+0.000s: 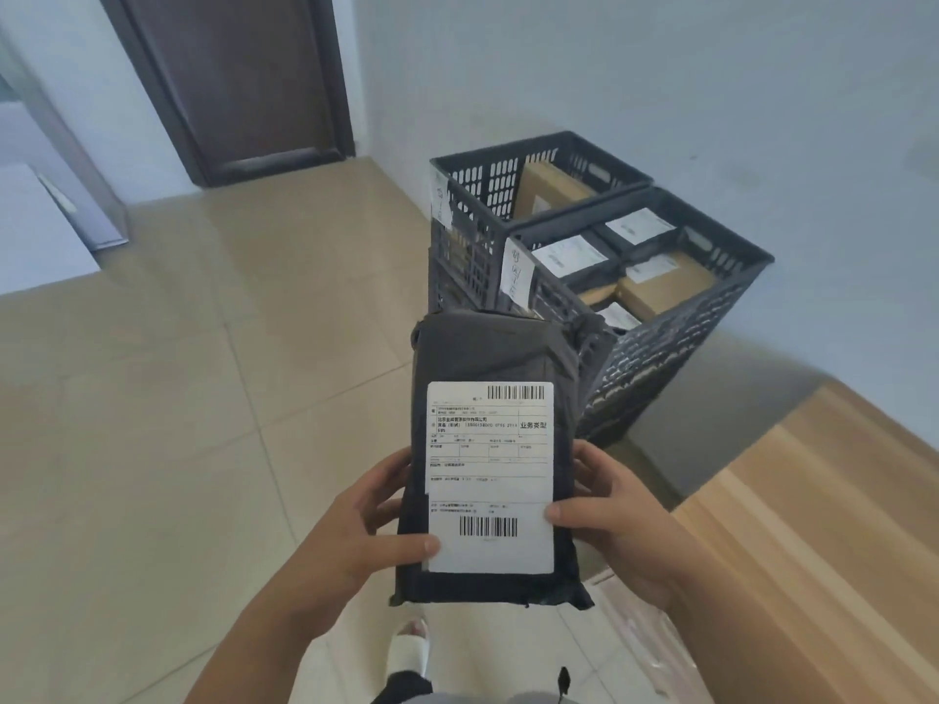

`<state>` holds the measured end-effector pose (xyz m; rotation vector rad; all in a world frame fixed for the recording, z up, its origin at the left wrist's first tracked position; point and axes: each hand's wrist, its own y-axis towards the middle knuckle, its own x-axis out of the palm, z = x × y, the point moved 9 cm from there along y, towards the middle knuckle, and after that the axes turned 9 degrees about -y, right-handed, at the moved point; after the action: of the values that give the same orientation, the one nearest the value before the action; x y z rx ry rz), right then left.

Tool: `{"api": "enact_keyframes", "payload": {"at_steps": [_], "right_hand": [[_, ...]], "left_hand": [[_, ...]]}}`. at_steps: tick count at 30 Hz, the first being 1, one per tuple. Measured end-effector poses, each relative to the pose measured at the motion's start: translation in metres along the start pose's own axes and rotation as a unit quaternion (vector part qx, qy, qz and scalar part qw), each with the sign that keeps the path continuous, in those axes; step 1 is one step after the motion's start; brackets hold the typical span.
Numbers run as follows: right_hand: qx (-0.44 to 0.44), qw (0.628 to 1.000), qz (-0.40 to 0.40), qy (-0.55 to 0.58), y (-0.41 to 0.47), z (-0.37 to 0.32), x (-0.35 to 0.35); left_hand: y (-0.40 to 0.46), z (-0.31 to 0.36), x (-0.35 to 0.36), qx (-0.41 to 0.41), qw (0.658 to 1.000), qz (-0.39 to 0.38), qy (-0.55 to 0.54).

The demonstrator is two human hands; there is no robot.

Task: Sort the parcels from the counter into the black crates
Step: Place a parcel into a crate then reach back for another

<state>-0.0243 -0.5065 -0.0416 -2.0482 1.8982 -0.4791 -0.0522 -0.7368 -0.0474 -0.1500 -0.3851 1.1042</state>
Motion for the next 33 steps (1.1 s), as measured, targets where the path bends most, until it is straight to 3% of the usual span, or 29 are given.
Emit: {"api": "enact_keyframes", "payload": {"at_steps": [12, 23, 33], "right_hand": [[0.011, 0.993, 0.082, 0.083, 0.117, -0.033, -0.02], [0.011, 0.994, 0.04, 0.1, 0.304, -0.109, -0.09], [0.021, 0.995, 0.063, 0.074, 0.439, -0.181, -0.131]], "left_hand": [[0.162, 0.049, -0.051, -0.066, 0.989, -0.125, 0.039], [0.366, 0.123, -0.072, -0.138, 0.987, -0.065, 0.048], [0.513, 0.186, -0.105, -0.121, 0.99, -0.026, 0.062]]}}
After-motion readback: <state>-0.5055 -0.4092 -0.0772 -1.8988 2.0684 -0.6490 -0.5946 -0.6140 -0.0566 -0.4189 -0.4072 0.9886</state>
